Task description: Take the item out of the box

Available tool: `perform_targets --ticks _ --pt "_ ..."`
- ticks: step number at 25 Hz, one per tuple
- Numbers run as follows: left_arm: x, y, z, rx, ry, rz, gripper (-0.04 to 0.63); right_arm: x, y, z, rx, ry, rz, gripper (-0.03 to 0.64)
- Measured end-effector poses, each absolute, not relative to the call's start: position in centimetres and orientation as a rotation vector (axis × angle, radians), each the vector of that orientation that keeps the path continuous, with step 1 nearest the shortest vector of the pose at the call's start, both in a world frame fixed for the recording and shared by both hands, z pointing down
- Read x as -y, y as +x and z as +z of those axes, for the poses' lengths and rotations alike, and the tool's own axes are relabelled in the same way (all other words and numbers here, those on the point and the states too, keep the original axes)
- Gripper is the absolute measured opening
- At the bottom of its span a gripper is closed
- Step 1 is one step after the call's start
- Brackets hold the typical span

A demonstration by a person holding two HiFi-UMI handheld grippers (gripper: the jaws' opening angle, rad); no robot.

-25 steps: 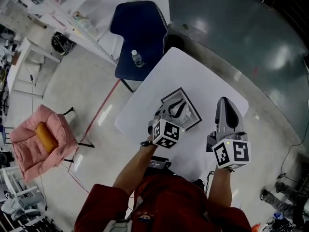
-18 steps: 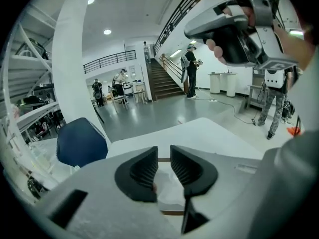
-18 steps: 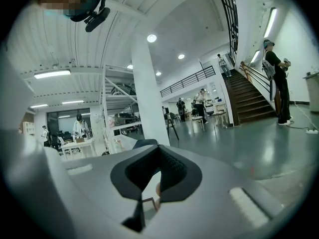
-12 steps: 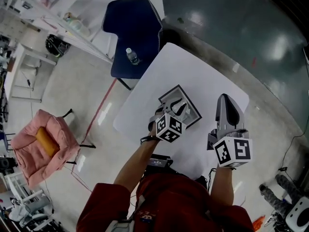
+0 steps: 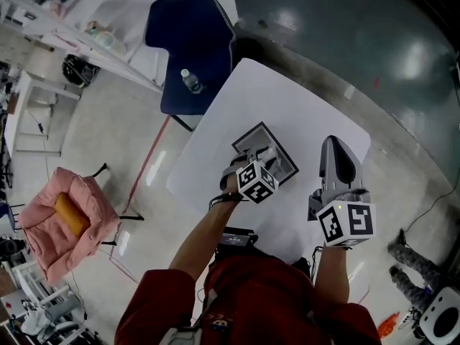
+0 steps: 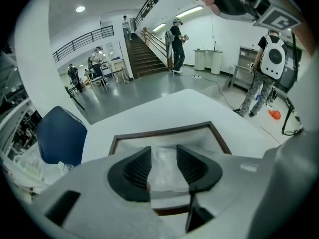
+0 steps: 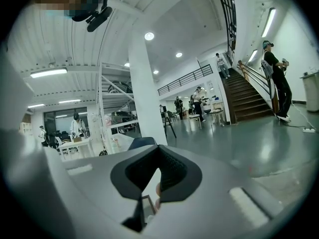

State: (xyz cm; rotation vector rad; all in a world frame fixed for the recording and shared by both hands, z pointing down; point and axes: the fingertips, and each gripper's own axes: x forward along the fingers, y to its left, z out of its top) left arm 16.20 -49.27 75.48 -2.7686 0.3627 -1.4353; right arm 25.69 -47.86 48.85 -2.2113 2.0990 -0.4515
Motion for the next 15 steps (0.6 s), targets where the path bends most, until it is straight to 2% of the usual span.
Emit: perform_targets --ticks 15 --pt "48.3 16.5 79.3 -0.103 -2.534 -1.693 0.206 47.6 26.8 49.3 -2.074 -2.219 -0.455 0.0"
